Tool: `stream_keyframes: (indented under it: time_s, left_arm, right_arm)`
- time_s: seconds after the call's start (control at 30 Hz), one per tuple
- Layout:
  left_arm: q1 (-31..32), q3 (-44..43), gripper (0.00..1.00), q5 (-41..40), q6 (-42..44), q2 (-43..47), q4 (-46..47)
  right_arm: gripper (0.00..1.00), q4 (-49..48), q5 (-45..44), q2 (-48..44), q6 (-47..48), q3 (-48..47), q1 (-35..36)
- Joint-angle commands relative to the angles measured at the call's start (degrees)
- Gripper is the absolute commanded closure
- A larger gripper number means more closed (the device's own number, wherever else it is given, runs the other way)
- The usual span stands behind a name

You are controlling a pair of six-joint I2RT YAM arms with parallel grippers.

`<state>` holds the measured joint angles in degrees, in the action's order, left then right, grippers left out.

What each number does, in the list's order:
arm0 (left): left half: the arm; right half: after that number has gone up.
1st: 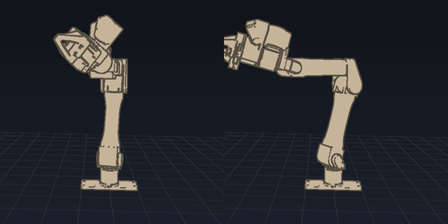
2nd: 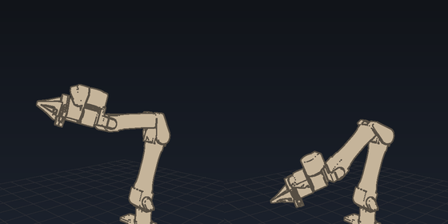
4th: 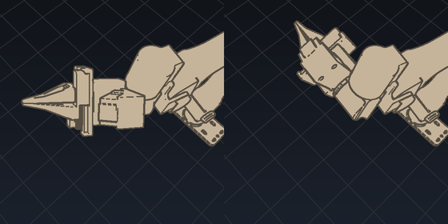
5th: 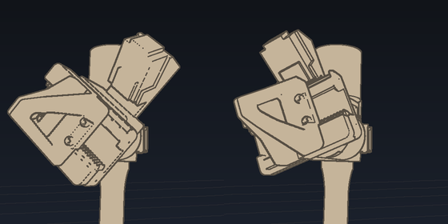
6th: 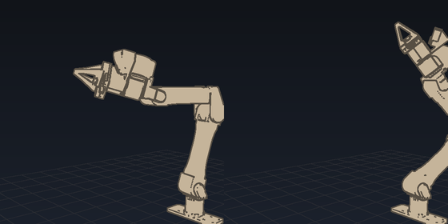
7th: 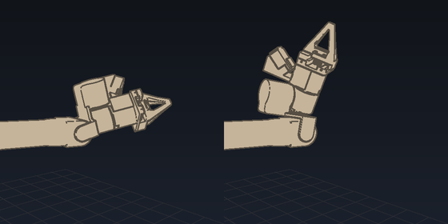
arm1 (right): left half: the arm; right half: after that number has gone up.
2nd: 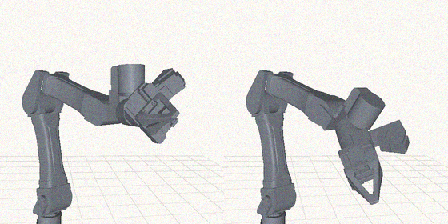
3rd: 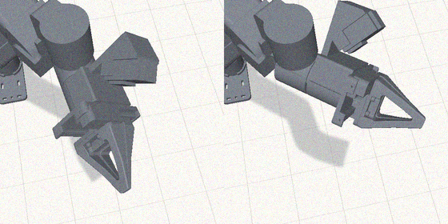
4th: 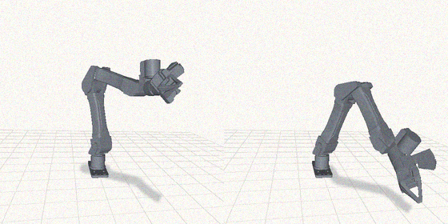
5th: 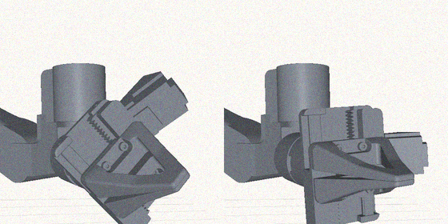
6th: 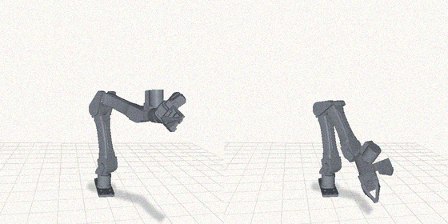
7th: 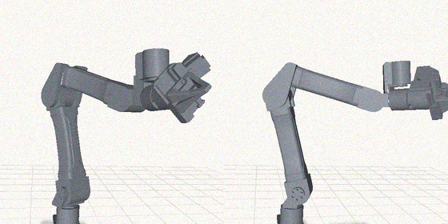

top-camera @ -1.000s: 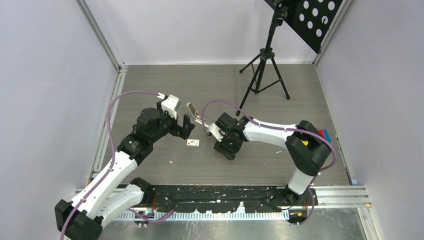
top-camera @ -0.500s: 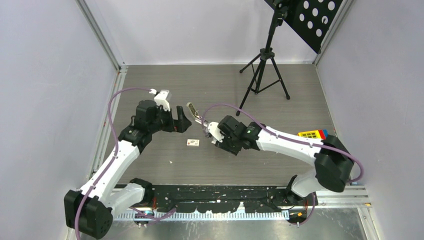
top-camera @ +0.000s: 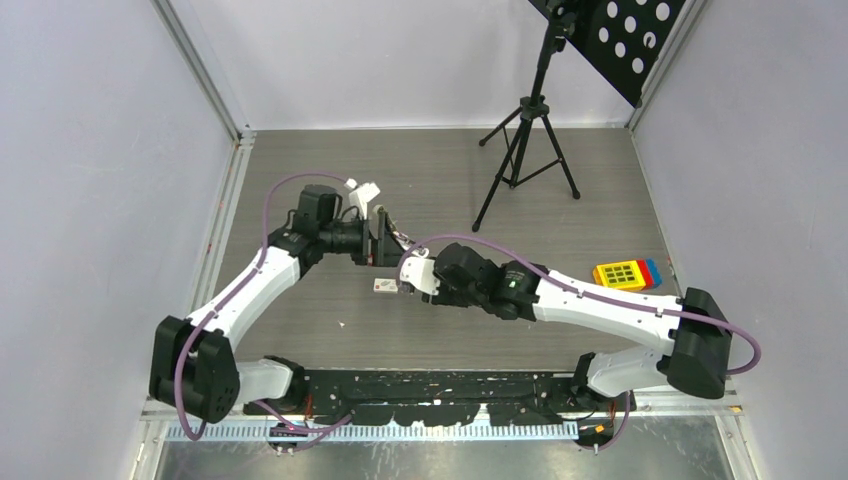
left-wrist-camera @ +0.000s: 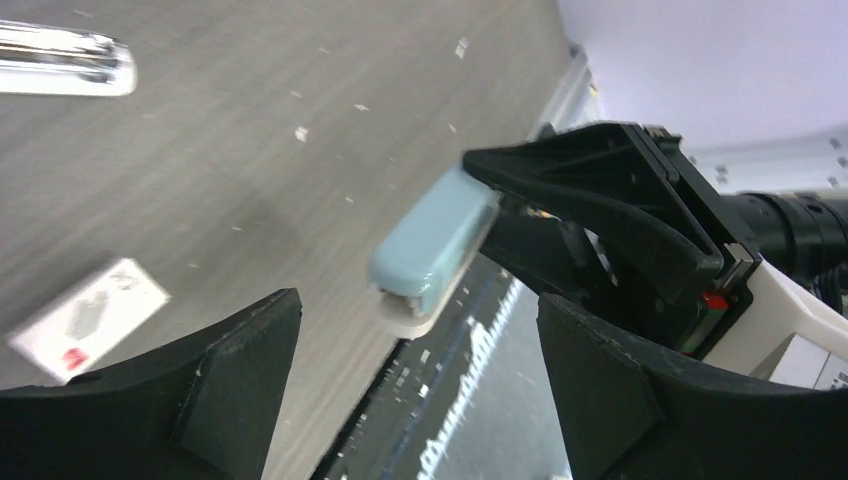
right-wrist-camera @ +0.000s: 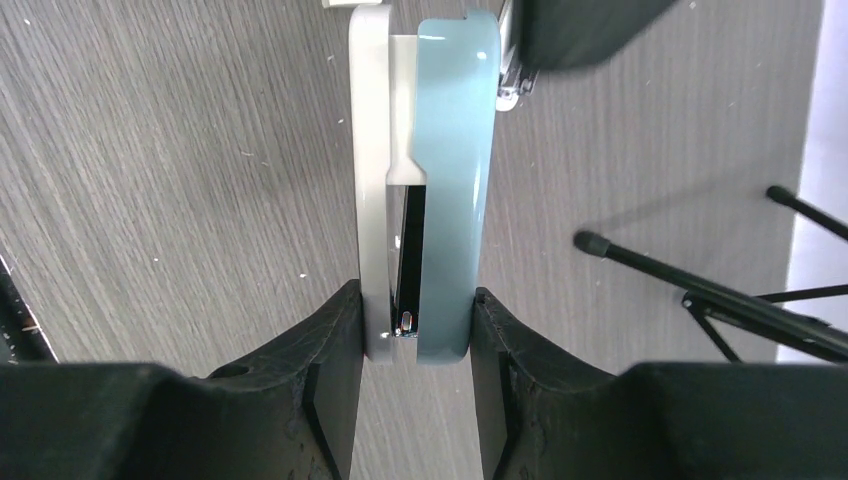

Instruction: Load the staples into the stapler

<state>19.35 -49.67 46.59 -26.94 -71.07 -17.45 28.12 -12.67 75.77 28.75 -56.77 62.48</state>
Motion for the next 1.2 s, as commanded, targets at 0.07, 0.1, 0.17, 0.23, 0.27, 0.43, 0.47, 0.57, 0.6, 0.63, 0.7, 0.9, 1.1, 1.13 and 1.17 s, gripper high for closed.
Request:
stream_keyframes:
  time_s: [0.07,0.1,0.17,0.23,0.27,0.43,0.47,0.57,0.6,0.63,0.7,0.9,1.1,1.13,1.17]
  left_arm:
    - [4.1,-3.2,0.14,12.5,-0.1,-2.4,2.5]
    - [4.4,-3.2,0.15,13.0,0.1,-2.8,2.5]
    - [4.5,-3.2,0.18,13.6,0.3,-3.5,2.5]
    - [4.6,-3.1,0.21,13.7,0.6,-4.1,2.3]
    - [4.6,-3.1,0.22,13.7,0.8,-4.3,2.4]
    - [5.7,-3.8,0.39,15.6,1.2,-5.8,2.5]
    - [6.1,-3.9,0.47,15.9,1.3,-5.9,2.7]
    - [6.5,-4.0,0.75,16.5,1.4,-5.9,3.5]
    - [6.5,-3.9,0.87,16.4,1.4,-5.7,3.9]
    - [6.5,-3.9,0.97,16.5,1.6,-5.3,4.2]
    - [6.5,-3.6,1.00,16.8,2.2,-4.5,5.2]
    - [6.5,-0.3,1.00,16.5,5.8,0.4,12.1]
    - [6.5,4.8,1.00,14.3,10.8,6.0,21.1]
    - [6.5,5.6,1.00,14.0,10.9,6.7,23.0]
    - [6.5,6.5,1.00,13.8,10.9,7.2,24.9]
  right_arm:
    - [0.61,-5.9,-3.0,-3.8,5.7,-0.9,2.2]
    - [0.61,-6.2,-3.4,-4.1,6.0,-0.8,2.4]
    - [0.61,-6.5,-3.6,-4.6,6.6,-0.9,2.5]
    - [0.61,-6.9,-3.8,-5.0,7.3,-1.0,2.7]
    - [0.61,-7.1,-3.8,-5.3,7.5,-0.9,2.8]
    - [0.60,-8.1,-3.3,-5.9,8.2,-0.8,3.2]
    - [0.60,-8.4,-3.2,-5.9,8.2,-0.7,3.2]
    - [0.58,-9.1,-3.0,-5.7,7.9,-0.3,3.2]
    - [0.57,-9.5,-3.0,-5.7,7.6,-0.2,3.2]
    - [0.54,-9.9,-2.8,-5.8,7.3,0.1,3.2]
    - [0.48,-10.9,-2.6,-6.2,6.3,0.7,3.2]
    - [0.18,-15.7,-1.7,-9.4,-0.7,3.9,2.9]
    - [0.02,-18.8,8.3,-17.3,-14.5,8.3,-4.0]
    - [0.01,-19.8,11.1,-18.9,-17.4,9.2,-6.4]
    - [0.01,-21.1,14.9,-20.3,-20.4,10.3,-8.8]
